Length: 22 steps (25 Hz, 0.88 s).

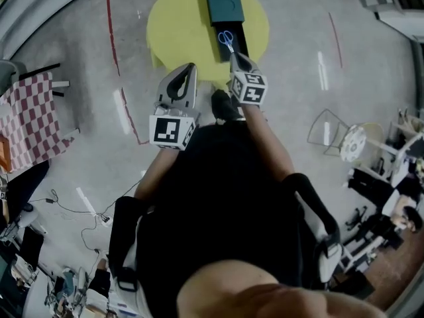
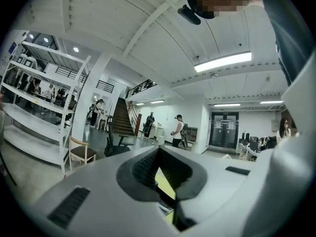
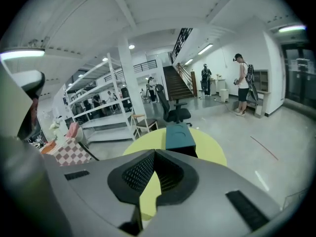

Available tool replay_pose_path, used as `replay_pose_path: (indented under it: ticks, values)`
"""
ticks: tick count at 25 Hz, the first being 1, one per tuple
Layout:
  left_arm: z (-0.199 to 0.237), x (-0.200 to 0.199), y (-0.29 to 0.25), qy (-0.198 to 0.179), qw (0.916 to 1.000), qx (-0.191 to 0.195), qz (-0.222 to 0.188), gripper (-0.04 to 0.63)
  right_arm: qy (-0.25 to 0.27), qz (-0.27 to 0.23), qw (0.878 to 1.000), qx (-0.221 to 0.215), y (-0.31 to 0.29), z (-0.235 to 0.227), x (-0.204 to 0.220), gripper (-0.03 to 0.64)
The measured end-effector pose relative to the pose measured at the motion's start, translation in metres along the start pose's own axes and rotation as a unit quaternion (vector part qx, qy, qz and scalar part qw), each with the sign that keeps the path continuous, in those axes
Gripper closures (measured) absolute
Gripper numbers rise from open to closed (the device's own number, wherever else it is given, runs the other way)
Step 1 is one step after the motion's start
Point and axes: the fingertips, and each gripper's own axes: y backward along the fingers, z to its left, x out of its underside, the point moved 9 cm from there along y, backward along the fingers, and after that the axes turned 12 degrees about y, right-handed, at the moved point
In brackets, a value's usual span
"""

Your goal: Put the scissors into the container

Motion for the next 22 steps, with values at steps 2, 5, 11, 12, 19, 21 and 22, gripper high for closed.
replay_pose_path:
  ticks: [2, 5, 11, 12, 19, 21, 22]
  values:
    - [-0.005, -0.001, 0.014, 0.001, 0.9999, 0.012, -0.005, 0.603, -0.006, -0.023, 1.0, 0.005, 0.031, 0.011, -0.001, 0.617]
    - [-0.013, 0.001, 0.03, 0.005, 0.9997, 0.026, -0.003, 0.603, -0.01, -0.051, 0.999, 0.012, 0.073, 0.023, -0.001, 0.617]
    - [-0.028, 0.005, 0.055, 0.009, 0.9992, 0.039, 0.001, 0.603, -0.013, -0.109, 0.994, 0.026, 0.144, 0.042, -0.004, 0.617]
    - [-0.031, 0.005, 0.057, 0.009, 0.9992, 0.038, 0.002, 0.603, -0.011, -0.119, 0.993, 0.024, 0.154, 0.044, -0.006, 0.617]
    - [-0.053, 0.012, 0.063, 0.008, 0.9993, 0.034, 0.01, 0.603, 0.005, -0.168, 0.986, 0.003, 0.212, 0.051, -0.018, 0.617]
    - [-0.058, 0.014, 0.063, 0.004, 0.9993, 0.034, 0.011, 0.603, 0.005, -0.173, 0.985, -0.004, 0.22, 0.052, -0.017, 0.618]
    - [-0.06, 0.015, 0.063, 0.002, 0.9994, 0.033, 0.012, 0.603, 0.006, -0.173, 0.985, -0.009, 0.222, 0.052, -0.017, 0.617]
